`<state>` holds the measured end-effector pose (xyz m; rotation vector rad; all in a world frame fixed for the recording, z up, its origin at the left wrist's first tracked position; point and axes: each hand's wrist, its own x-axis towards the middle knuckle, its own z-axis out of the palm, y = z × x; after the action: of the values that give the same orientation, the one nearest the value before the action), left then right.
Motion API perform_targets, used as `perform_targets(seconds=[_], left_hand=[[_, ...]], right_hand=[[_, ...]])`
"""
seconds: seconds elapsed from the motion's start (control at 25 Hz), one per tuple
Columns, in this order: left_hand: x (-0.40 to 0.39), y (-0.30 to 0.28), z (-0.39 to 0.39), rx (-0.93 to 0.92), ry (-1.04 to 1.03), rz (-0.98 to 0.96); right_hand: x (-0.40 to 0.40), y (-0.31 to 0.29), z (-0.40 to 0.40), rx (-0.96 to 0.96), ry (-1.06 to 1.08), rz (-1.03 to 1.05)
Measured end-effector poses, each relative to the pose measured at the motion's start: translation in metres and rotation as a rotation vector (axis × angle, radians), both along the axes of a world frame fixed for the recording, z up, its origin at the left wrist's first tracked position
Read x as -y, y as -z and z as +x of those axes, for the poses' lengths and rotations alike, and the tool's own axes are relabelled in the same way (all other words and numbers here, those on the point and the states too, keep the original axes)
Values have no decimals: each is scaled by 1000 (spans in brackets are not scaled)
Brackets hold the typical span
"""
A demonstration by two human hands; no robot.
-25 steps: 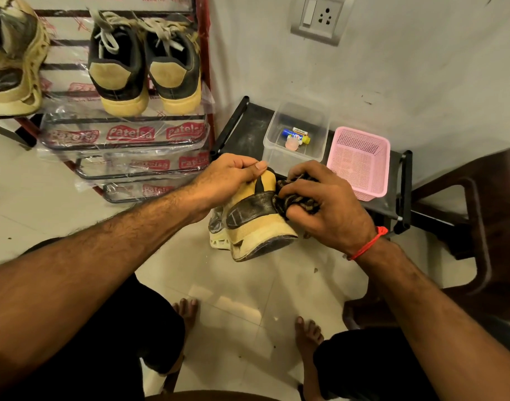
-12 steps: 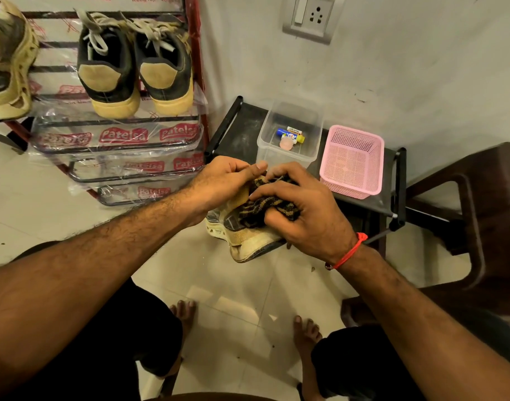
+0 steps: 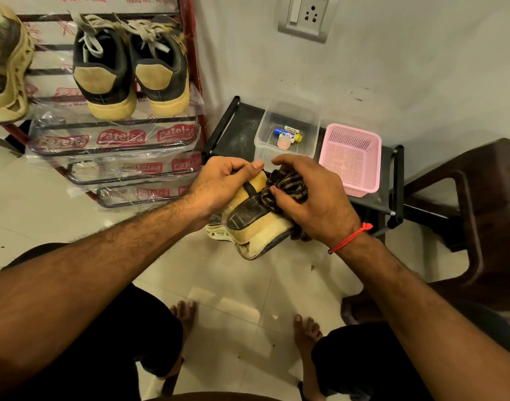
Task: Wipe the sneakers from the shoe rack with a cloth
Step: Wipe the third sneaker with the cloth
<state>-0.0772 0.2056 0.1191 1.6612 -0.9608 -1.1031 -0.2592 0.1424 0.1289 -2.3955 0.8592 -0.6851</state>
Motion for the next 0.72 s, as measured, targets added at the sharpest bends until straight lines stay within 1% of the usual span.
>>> perform_targets(seconds=[0.04,0.16,0.2,0.24,0.36,0.4,0.44,0.52,0.56,0.6,0.68,0.72], left_hand=[[-1,1,0,14,-6,-8],[-3,3,-3,45,25,-28],[-4,3,-4,38,27,-28],[-3,2,-4,29,18,-24],[-1,1,-3,-16,-25,-10],[-1,1,-2,-29,-24,-7],[-2,2,-2,-34,-13,-6],[-3,2,-3,-27,23,0],[-3,1,-3,-28,40,3],[-2,0,-4,-39,46,2],[-1,-3,-3,-82,19,-1],[-2,-4,-2,-91,9,2]], right_hand=[[-3,0,1,-6,-10,3],[-29,5,12,-20,-231,-77],[-28,5,12,-32,-257,-111],[-20,5,11,-35,-215,-126],[6,4,4,-22,51,-81],[3,4,4,-1,54,-70],[-5,4,7,22,-8,-79],[-26,4,14,6,-210,-126],[-25,4,14,-11,-236,-141],[-16,5,13,-10,-181,-130],[6,4,6,25,27,-100],[8,5,3,49,90,-81]])
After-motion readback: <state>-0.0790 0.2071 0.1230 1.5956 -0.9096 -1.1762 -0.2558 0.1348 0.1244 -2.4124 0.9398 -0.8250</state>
